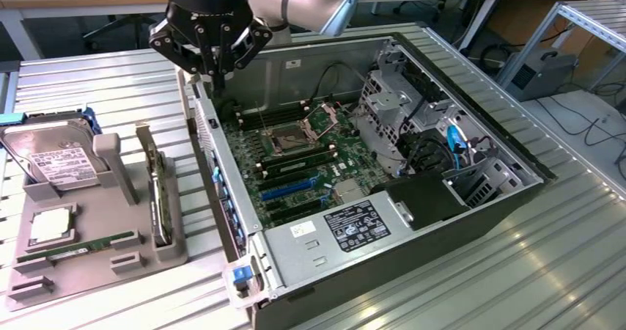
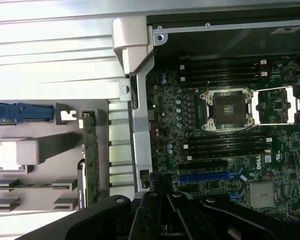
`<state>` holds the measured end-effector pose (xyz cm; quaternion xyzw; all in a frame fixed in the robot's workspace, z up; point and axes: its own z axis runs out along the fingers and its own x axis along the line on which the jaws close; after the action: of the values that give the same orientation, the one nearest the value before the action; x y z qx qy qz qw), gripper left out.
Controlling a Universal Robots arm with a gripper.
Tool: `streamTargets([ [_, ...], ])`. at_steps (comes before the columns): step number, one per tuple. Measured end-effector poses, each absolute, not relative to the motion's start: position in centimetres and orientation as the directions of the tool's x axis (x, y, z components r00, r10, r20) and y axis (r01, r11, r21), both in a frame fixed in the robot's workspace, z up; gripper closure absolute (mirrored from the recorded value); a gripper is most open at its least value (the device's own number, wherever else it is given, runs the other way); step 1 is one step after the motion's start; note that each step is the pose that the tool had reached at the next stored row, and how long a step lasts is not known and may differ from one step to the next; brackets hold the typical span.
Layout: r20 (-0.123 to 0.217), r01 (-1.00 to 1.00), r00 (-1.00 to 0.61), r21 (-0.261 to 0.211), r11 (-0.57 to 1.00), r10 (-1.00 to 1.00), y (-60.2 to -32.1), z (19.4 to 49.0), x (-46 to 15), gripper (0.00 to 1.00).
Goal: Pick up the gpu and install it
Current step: 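Reach for the gpu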
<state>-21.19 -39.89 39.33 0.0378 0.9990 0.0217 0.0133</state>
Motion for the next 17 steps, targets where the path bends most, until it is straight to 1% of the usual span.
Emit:
streamTargets([
  [17,-0.025,0.075,-0.997,0.044,0.996,0.076,-39.9,39.3,-22.8,0.89],
])
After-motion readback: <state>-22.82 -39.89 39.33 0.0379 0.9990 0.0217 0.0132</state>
